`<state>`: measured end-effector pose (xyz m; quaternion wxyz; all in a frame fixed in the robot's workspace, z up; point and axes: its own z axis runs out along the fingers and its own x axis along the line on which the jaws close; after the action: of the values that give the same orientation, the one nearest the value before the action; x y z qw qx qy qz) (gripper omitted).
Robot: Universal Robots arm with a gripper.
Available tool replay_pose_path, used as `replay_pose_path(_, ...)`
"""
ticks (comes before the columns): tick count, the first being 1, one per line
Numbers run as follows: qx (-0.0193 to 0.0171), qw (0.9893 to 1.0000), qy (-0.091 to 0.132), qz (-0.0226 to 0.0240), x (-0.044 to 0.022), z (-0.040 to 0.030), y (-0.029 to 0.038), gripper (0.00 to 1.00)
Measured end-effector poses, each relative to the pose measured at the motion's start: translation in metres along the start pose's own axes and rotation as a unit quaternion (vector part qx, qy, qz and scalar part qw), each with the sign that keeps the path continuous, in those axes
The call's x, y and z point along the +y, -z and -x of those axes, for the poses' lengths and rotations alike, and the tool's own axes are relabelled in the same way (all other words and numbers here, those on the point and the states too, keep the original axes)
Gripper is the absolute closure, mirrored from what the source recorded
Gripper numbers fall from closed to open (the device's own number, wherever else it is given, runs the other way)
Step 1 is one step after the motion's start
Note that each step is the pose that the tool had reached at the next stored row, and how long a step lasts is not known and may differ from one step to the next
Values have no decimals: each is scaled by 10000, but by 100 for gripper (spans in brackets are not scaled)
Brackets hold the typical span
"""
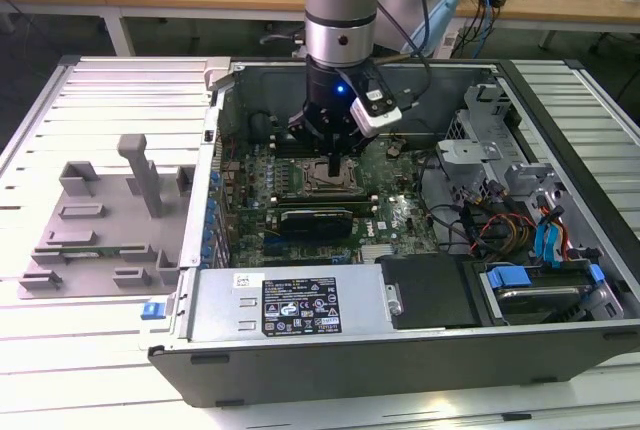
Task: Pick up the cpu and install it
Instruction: 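Install the second cpu locking lever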
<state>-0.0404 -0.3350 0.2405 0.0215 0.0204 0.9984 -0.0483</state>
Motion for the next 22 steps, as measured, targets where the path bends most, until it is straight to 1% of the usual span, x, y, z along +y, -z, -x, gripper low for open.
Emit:
replay_pose_path(1,0,10000,0,0,-55,2,-5,89)
replay_pose_path(2,0,10000,0,1,-83,3,-9,89)
replay_pose_path(4,0,10000,0,1,-109,1,-15,89)
replay_pose_path(5,-1,10000,-1,4,-110,-7,-20,89)
replay_pose_path(7,-1,10000,-1,9,-111,-53,-42,89)
replay_pose_path(8,-2,10000,0,9,-111,-101,-60,89)
replay_pose_path(9,-2,10000,4,10,-110,-121,-78,89)
replay_pose_path(10,-7,10000,50,11,-111,-131,-111,89)
replay_pose_path(12,-30,9995,298,22,-111,-134,-135,89)
replay_pose_path(13,-42,9991,425,28,-110,-138,-143,89)
replay_pose_path(14,-51,9986,524,33,-110,-159,-153,89)
replay_pose_path(16,-62,9980,632,39,-110,-209,-167,89)
replay_pose_path(22,-63,9979,647,38,-111,-214,-166,89)
